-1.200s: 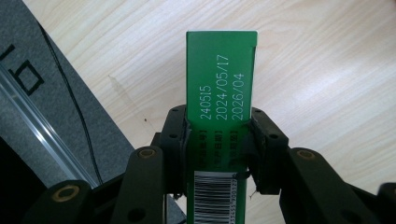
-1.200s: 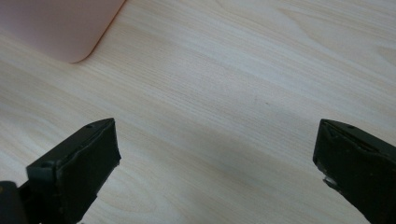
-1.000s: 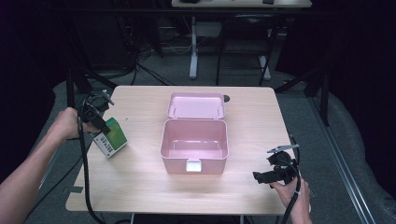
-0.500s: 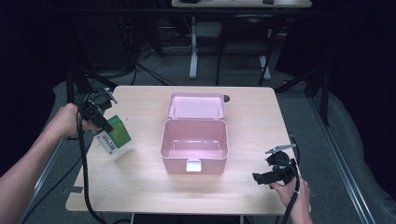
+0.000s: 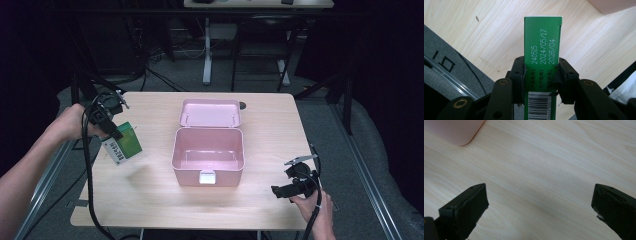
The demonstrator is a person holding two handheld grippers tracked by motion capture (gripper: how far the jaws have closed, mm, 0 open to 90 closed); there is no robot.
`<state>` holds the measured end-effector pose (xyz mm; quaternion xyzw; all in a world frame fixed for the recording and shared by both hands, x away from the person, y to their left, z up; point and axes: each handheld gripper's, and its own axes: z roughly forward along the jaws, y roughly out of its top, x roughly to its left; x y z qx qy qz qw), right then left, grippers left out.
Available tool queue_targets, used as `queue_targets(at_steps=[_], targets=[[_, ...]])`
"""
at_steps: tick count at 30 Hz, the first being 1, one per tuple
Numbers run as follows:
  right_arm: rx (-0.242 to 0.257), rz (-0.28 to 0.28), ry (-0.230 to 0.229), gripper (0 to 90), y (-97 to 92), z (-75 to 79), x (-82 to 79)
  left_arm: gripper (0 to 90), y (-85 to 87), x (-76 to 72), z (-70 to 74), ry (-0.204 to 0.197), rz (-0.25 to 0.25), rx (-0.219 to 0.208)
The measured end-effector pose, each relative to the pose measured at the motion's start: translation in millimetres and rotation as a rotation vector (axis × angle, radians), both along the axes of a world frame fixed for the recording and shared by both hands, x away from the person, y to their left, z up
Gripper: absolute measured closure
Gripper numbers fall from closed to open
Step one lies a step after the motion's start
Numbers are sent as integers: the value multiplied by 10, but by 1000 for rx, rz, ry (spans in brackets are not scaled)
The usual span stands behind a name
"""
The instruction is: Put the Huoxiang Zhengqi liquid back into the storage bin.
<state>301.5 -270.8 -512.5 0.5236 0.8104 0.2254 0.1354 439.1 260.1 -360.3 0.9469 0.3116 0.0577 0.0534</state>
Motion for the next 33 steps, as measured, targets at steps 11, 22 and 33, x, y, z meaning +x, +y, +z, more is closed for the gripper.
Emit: queue_targets(at_steps=[11,22,33], targets=[[5,-10,-6,0,-35,-9,-20,635,-150,19,270,-14,-41,17],[-6,-1,-1,0,-25,-2,-13,635,-188,50,530,-32,-49,26],[-6,-1,-3,0,-6,7,-8,635,-299,51,732,-52,-80,31]])
